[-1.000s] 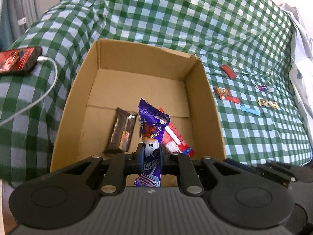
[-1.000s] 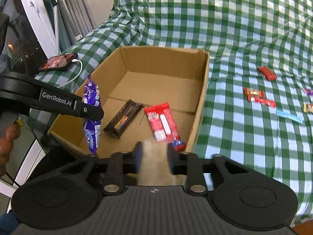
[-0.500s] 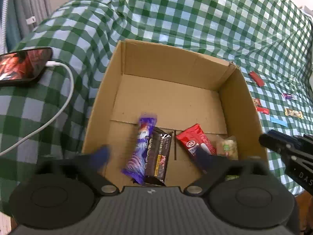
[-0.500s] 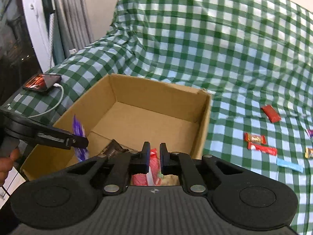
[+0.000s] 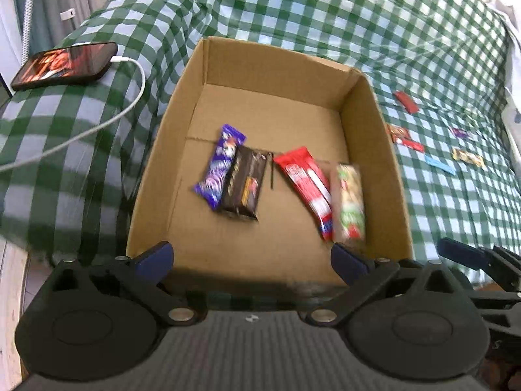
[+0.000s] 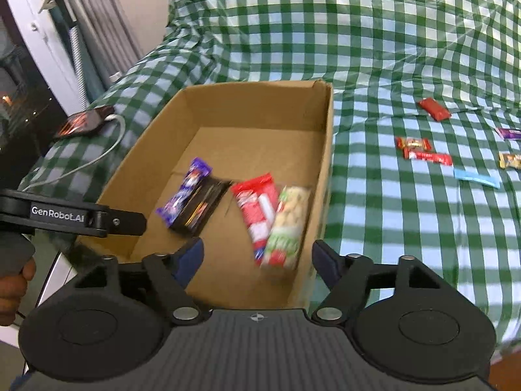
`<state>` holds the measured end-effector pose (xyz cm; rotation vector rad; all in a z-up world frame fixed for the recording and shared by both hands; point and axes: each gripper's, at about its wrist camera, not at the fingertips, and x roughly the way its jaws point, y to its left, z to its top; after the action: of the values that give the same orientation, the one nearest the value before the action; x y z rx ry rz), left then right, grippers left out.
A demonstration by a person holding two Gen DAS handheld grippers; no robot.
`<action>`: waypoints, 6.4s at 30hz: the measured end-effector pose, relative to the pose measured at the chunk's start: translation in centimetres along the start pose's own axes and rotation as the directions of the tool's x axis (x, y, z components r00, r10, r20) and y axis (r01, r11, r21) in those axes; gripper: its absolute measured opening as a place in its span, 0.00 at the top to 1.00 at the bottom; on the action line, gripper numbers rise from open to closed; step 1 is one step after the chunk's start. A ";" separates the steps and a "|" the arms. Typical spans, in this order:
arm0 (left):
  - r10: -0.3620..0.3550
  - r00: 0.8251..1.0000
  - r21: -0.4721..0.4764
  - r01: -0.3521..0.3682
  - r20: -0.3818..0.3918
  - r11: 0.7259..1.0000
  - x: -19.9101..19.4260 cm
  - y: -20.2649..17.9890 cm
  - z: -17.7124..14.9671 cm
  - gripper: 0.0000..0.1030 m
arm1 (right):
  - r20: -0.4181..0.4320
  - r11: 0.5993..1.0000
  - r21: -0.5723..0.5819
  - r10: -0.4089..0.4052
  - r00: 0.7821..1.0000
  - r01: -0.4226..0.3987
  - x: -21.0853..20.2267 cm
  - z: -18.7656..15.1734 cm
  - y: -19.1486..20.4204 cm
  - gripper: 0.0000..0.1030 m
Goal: Organize snacks
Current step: 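Withdraw both tools from the box back toward the snack pile, then grasp the small red-wrapped bar with the left gripper while the right grasps the yellow cartoon bar, then carry the red-wrapped bar with the left gripper while the right carries the yellow bar over the box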
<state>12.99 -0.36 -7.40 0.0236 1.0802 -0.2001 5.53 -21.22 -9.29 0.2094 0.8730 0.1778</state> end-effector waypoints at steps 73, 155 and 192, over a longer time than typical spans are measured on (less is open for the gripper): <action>0.023 0.992 0.059 -0.030 0.120 0.998 -8.7 -4.7 -6.9 0.00 | 0.155 0.998 -0.026 -0.044 0.987 0.048 -9.7 -5.5 2.1 0.05; -0.255 0.967 0.389 0.230 0.011 0.892 10.5 -24.3 11.6 0.83 | 0.242 0.852 0.392 -0.460 0.854 0.348 2.2 5.7 -30.0 0.86; -0.129 0.973 0.086 0.115 0.191 0.990 -8.9 -1.5 -7.8 0.83 | 0.201 0.994 -0.027 -0.103 0.974 0.110 -9.7 -3.9 4.0 0.86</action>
<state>1.88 0.46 -3.17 0.0040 0.8778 -0.3468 -3.88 -19.22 -3.56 0.1416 0.6792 0.0717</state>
